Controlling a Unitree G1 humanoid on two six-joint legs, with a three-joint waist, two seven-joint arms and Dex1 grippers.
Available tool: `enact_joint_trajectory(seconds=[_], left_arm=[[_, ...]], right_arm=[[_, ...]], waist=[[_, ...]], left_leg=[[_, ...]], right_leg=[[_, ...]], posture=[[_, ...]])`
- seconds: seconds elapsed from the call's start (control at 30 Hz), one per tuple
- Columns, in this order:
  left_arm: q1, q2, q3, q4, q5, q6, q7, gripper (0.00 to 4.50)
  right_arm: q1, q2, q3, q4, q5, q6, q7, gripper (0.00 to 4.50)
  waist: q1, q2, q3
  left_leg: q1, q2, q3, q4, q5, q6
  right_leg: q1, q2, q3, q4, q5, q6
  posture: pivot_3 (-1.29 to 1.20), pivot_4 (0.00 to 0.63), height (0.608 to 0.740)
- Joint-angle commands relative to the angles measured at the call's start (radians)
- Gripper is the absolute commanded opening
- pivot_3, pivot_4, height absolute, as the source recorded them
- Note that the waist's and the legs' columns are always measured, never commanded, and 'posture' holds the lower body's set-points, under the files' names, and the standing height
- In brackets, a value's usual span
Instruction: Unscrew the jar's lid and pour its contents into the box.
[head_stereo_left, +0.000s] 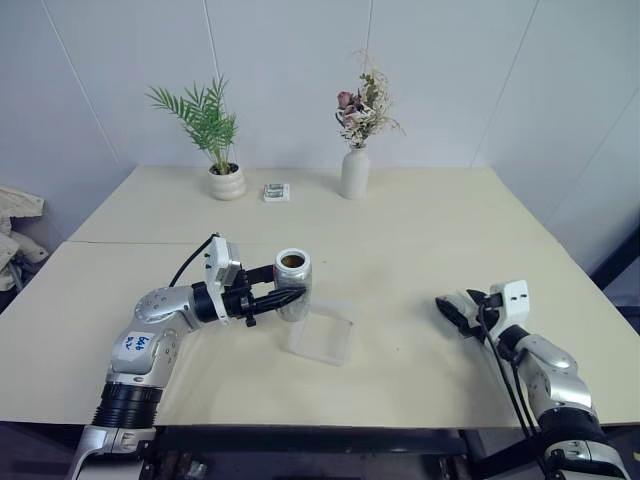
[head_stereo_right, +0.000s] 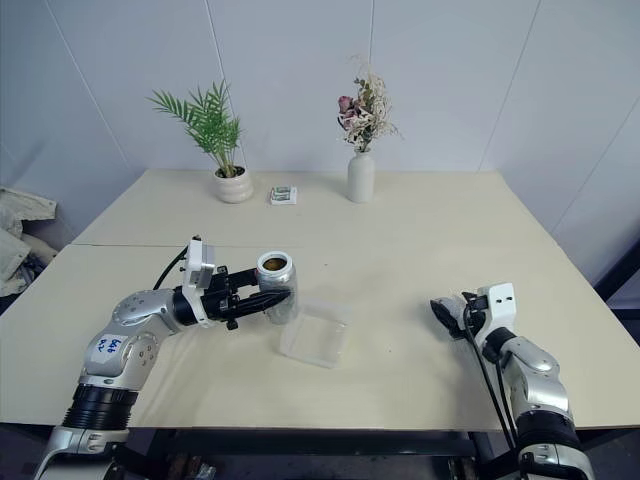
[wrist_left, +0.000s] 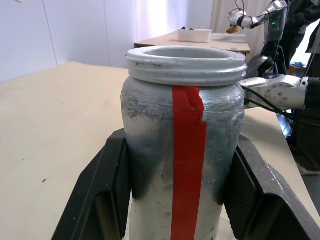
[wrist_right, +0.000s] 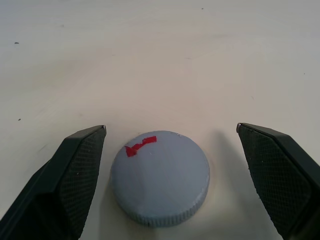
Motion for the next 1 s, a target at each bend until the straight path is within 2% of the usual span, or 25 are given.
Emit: enact_joint_trajectory(seconds=[0.03, 0.2, 0.3, 0.47, 0.6, 0.7, 0.87, 1.0], left_arm=[[-0.032, -0.009, 0.024, -0.012, -0.018, -0.024, 0.006, 2.05], [-0.056, -0.006, 0.024, 0.010, 0.000, -0.017, 0.027, 2.05], [-0.066, 0.004, 0.016, 0.023, 0.008, -0.005, 0.028, 2.05], [-0.133, 0.043, -0.024, 0.066, 0.068, 0.020, 0.037, 2.05], [-0.184, 0.072, -0.042, 0.108, 0.125, 0.016, 0.050, 2.05], [-0.209, 0.098, -0.036, 0.115, 0.133, -0.036, 0.006, 2.05], [-0.197, 0.126, -0.016, 0.141, 0.136, -0.061, -0.006, 2.05], [-0.195, 0.150, -0.021, 0.160, 0.134, -0.069, -0.058, 2.05]], right_arm=[[0.011, -0.019, -0.012, -0.110, 0.021, -0.003, 0.020, 4.47], [0.062, -0.084, 0.013, -0.454, 0.105, 0.125, 0.132, 4.47], [0.085, -0.122, 0.035, -0.591, 0.133, 0.195, 0.170, 4.47], [0.084, -0.271, 0.084, -0.882, 0.254, 0.345, 0.344, 4.47], [0.072, -0.349, 0.066, -0.939, 0.343, 0.444, 0.406, 4.47], [0.101, -0.428, 0.026, -0.954, 0.367, 0.447, 0.495, 4.47], [0.172, -0.480, -0.093, -0.974, 0.384, 0.447, 0.497, 4.47], [0.280, -0.514, -0.269, -0.969, 0.373, 0.439, 0.504, 4.47]], waist=[[0.001, 0.000, 0.000], [0.001, 0.000, 0.000], [0.001, 0.000, 0.000], [0.005, 0.000, 0.000], [0.012, -0.001, 0.000], [0.023, -0.001, 0.000], [0.029, -0.001, 0.000], [0.030, -0.001, 0.000]], left_leg=[[0.000, 0.000, 0.000, 0.000, 0.000, 0.000], [0.000, 0.000, 0.000, 0.000, 0.000, 0.000], [0.000, 0.000, -0.001, 0.000, 0.000, 0.000], [-0.001, 0.000, -0.001, 0.001, 0.000, 0.000], [-0.001, 0.000, -0.001, 0.001, 0.000, 0.000], [-0.001, 0.000, 0.000, 0.001, 0.000, 0.001], [-0.002, 0.000, 0.000, 0.001, -0.002, 0.002], [-0.002, 0.000, 0.000, 0.000, -0.003, 0.002]], right_leg=[[0.000, 0.000, 0.000, 0.000, 0.000, 0.000], [0.000, 0.000, 0.000, 0.000, 0.000, 0.000], [0.000, 0.000, 0.000, 0.000, 0.000, 0.000], [0.000, 0.000, 0.000, 0.000, 0.000, 0.000], [0.002, 0.000, -0.001, -0.004, 0.000, 0.001], [0.002, 0.000, -0.001, -0.005, 0.000, 0.001], [0.002, 0.000, -0.001, -0.006, 0.000, 0.001], [0.002, -0.001, -0.001, -0.007, 0.000, 0.001]], posture=[[0.00, 0.150, 0.740], [0.00, 0.150, 0.740], [0.00, 0.150, 0.740], [0.00, 0.150, 0.740], [0.00, 0.150, 0.740], [0.00, 0.150, 0.740], [0.00, 0.150, 0.740], [0.00, 0.150, 0.740]])
